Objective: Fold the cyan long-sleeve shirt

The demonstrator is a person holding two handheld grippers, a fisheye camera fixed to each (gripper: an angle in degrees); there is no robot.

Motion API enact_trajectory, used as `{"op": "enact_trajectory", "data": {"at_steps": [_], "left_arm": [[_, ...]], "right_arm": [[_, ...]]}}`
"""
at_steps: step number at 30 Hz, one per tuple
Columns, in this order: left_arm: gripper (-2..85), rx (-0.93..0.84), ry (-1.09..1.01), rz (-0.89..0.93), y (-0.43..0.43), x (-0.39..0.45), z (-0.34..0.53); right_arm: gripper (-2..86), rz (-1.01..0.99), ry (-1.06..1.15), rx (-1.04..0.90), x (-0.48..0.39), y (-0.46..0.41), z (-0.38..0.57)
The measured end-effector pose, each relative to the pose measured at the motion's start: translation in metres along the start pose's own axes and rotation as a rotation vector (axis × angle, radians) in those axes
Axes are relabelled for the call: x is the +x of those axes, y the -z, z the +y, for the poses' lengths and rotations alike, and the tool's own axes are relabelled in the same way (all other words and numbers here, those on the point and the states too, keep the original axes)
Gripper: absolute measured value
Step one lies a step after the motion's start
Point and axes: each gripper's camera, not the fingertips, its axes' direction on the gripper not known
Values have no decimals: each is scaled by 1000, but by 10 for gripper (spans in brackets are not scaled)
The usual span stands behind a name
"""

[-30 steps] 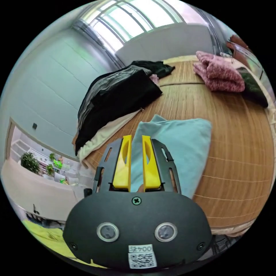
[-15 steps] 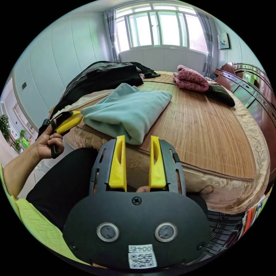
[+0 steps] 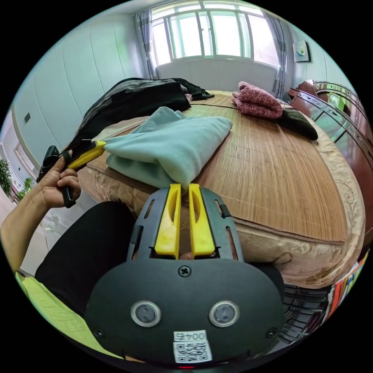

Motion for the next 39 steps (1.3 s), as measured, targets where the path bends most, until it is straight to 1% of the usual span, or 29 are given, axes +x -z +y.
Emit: {"op": "enact_trajectory", "data": {"at_steps": [3, 6, 8, 11, 13, 14, 15, 16, 17, 18, 20, 23, 27, 29, 32, 34, 36, 39], "left_arm": [[29, -13, 9, -57, -9, -5, 8], [27, -29, 110, 11, -23, -30, 22], [25, -14, 182, 128, -32, -40, 33], [21, 19, 184, 205, -32, -33, 42], [19, 52, 160, 186, -26, -23, 48], [17, 85, 122, 156, -20, -11, 53], [16, 103, 99, 134, -18, -4, 55], [13, 132, 27, 84, -15, 15, 58], [12, 134, -60, 36, -17, 36, 59], [11, 121, -101, 11, -21, 47, 59], [9, 49, -264, -76, -47, 93, 54], [8, -28, -443, -189, -93, 149, 49], [4, -104, -612, -302, -153, 205, 42], [3, -164, -703, -401, -197, 232, 37], [2, -222, -741, -537, -250, 247, 28], [1, -262, -734, -588, -278, 248, 20], [1, -291, -717, -616, -302, 246, 12], [1, -283, -690, -650, -329, 243, 2]], "right_arm": [[38, 21, 31, 2, 10, 16, 1], [40, 1, 39, -64, 30, 14, 10], [44, -58, 1, -58, 48, 25, 10], [50, -139, -63, -53, 77, 50, 8], [67, -214, -114, -25, 101, 72, 11], [79, -246, -133, -21, 109, 76, 12], [105, -320, -179, -9, 124, 85, 13], [111, -388, -231, -4, 139, 92, 14], [115, -416, -253, -4, 146, 95, 14], [123, -463, -292, -8, 160, 99, 13], [128, -529, -353, -24, 179, 103, 12], [126, -630, -456, -61, 208, 106, 10], [126, -709, -534, -86, 240, 111, 8], [129, -734, -546, -89, 251, 114, 5], [135, -745, -540, -101, 264, 119, -3], [136, -767, -538, -105, 272, 123, -8], [137, -784, -538, -105, 277, 126, -12], [146, -819, -532, -109, 283, 131, -19]]}}
